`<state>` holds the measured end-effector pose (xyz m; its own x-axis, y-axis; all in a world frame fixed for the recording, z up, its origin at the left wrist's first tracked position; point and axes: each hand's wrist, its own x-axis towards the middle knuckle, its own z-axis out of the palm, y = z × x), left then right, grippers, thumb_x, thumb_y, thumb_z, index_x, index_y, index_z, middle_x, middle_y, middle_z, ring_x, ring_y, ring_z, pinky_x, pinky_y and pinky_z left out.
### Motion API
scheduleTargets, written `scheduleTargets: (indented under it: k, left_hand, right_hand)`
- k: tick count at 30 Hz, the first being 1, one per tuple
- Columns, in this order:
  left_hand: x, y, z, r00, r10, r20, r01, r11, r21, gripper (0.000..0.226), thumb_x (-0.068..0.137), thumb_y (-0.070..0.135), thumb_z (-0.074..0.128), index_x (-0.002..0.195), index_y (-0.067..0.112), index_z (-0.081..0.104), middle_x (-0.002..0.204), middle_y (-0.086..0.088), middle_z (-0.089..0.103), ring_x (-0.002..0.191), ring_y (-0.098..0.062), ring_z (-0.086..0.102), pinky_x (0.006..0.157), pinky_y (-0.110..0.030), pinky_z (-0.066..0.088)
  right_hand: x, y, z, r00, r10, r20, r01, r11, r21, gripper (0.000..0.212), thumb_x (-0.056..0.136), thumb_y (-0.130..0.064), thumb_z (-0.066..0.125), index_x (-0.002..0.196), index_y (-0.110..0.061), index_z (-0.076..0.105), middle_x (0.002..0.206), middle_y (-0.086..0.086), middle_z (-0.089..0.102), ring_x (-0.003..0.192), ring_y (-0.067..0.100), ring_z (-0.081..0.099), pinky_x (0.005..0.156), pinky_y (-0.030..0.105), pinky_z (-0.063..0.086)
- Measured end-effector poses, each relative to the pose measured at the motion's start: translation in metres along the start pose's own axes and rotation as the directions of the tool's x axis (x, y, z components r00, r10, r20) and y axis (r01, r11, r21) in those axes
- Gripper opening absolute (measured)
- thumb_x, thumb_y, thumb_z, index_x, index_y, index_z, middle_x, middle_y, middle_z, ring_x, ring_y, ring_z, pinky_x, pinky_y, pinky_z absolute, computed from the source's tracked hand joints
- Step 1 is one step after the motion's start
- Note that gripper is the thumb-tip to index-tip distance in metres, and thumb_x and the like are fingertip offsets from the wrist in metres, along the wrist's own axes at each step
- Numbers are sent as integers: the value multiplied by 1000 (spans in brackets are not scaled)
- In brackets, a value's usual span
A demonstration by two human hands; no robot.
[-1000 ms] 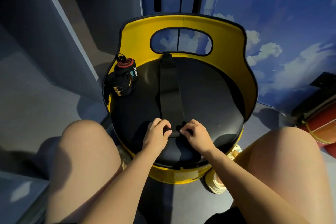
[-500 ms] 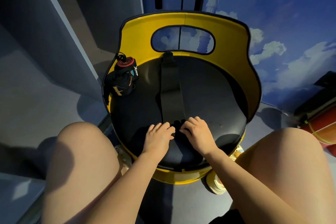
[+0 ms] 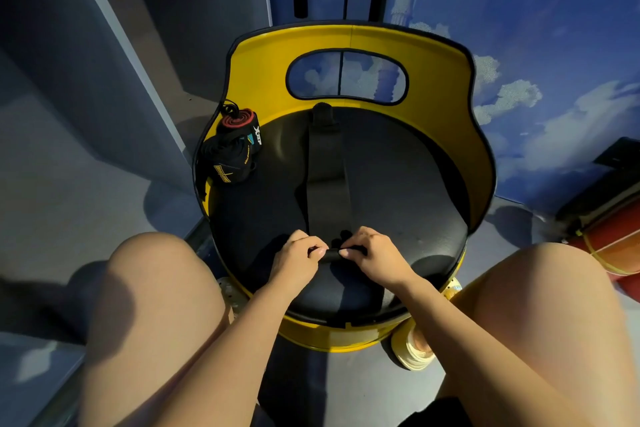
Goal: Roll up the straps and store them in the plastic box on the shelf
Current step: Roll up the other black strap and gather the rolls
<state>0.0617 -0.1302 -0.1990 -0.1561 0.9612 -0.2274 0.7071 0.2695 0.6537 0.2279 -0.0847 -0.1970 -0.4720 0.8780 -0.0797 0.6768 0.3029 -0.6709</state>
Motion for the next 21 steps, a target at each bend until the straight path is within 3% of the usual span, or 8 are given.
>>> scheduleTargets:
  k: [3,7,9,13,16,21]
  left_hand:
    - [-1,-2,0,998,-3,-56,-2,996,-84,6,91,25,57,97,26,59,103,9,45,92,-16,55,74,-29,47]
    - [0,0,1,993,-62,-99,41,978,-202,27,90,25,59,116,21,55,118,1,47,102,-14,51,77,-23,39]
    - [0,1,3,995,-62,-74,44,973,-227,32,92,23,57,123,21,54,123,-1,51,112,-13,50,82,-21,36]
    - [4,-2,5,995,-49,-85,28,970,-242,24,92,20,56,116,21,60,121,0,58,112,-12,52,83,-20,37]
    - [4,-1,7,992,3,-125,-25,985,-169,20,93,18,54,109,17,65,125,3,56,110,-12,51,84,-18,36]
    - [0,-1,7,958,188,-218,-156,975,157,19,92,26,55,105,20,67,118,6,51,112,-16,44,82,-22,39]
  right_hand:
    - [0,-3,-1,997,82,4,-82,994,73,9,86,-21,66,92,-16,63,83,-3,57,77,13,53,66,16,39]
    - [0,-5,-1,985,171,3,-170,980,101,18,86,-26,67,78,-14,55,74,-3,54,69,10,49,56,11,36]
    - [1,-5,1,979,202,-17,-199,976,92,20,86,-27,67,79,-11,57,80,0,50,73,13,48,56,13,35]
    - [1,-8,8,965,255,-65,-251,966,55,23,88,-29,63,87,-7,60,88,0,38,79,17,45,70,24,35]
    - [3,-8,8,957,279,-75,-277,960,38,23,88,-32,62,88,-9,60,92,2,40,81,17,45,71,25,34]
    - [8,-6,10,946,306,-107,-300,952,64,22,85,-33,65,92,-11,62,91,0,46,83,16,48,73,27,38]
